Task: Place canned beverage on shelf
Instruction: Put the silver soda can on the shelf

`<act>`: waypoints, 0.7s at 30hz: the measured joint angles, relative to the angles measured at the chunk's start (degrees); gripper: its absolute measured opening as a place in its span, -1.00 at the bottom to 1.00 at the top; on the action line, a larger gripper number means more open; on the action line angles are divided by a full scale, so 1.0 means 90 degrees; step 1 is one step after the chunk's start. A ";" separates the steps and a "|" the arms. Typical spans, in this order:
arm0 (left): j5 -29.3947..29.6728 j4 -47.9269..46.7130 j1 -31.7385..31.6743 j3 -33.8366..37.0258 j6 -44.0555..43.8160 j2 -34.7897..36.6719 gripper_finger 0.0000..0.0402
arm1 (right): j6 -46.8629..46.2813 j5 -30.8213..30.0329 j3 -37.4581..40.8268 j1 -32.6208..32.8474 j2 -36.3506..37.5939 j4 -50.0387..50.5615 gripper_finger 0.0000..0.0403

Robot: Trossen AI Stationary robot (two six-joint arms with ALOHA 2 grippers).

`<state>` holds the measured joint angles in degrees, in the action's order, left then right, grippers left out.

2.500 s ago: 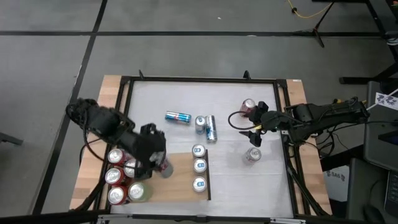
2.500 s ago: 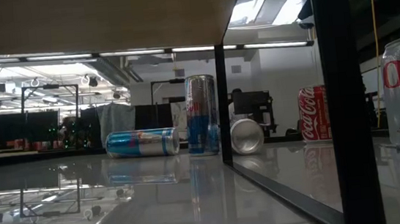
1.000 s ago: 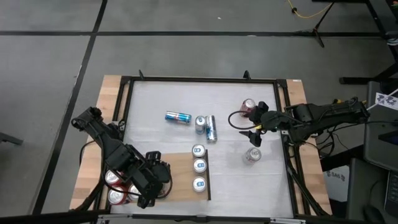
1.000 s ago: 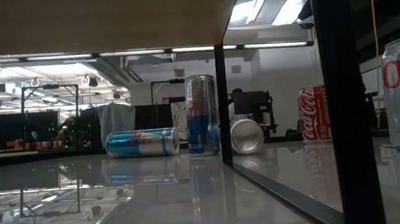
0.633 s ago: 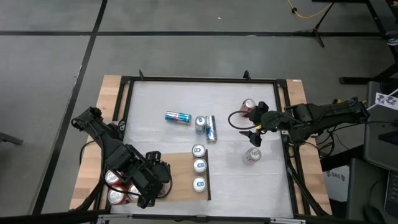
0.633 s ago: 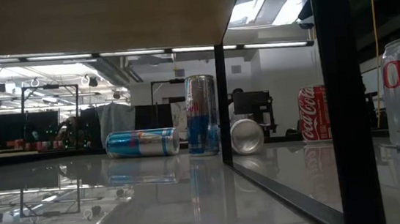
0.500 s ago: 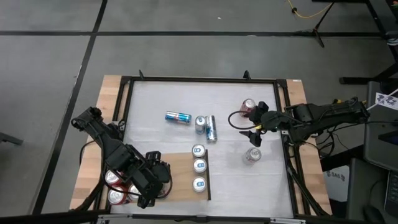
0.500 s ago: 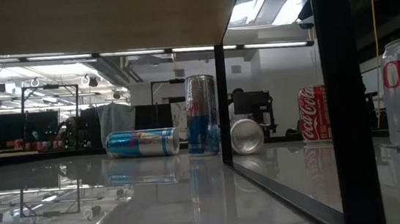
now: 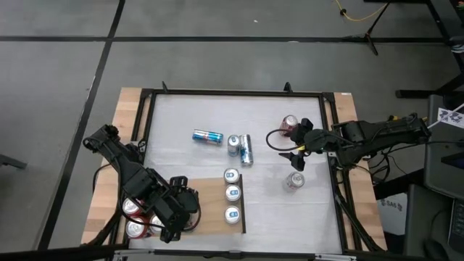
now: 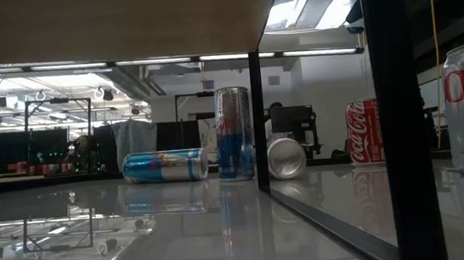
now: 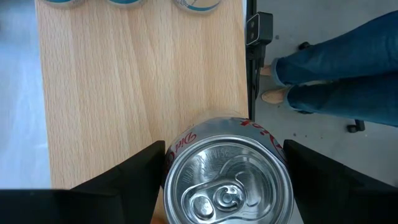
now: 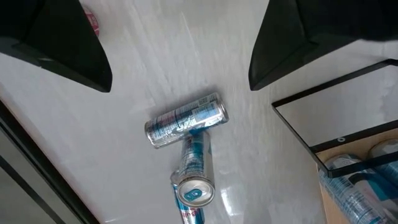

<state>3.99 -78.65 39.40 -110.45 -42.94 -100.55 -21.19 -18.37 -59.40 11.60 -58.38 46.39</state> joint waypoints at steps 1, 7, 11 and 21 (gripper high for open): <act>0.0000 0.0000 0.0000 0.0000 -0.0002 0.0000 0.41 | 0.0000 0.0000 0.0000 0.0000 -0.0001 0.0000 0.82; 0.0085 -0.0002 0.0000 0.0005 -0.0007 -0.0002 0.41 | 0.0000 0.0000 0.0000 0.0000 -0.0001 0.0000 0.82; 0.0114 0.0002 0.0005 0.0005 -0.0003 -0.0007 0.49 | 0.0000 0.0000 0.0000 0.0000 -0.0001 0.0000 0.82; 0.0061 -0.0081 0.0000 0.0039 -0.0032 -0.0044 0.68 | 0.0002 0.0000 0.0000 0.0000 -0.0001 0.0000 0.82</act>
<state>4.54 -79.38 39.40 -110.10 -43.22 -100.95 -21.17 -18.37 -59.40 11.60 -58.39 46.39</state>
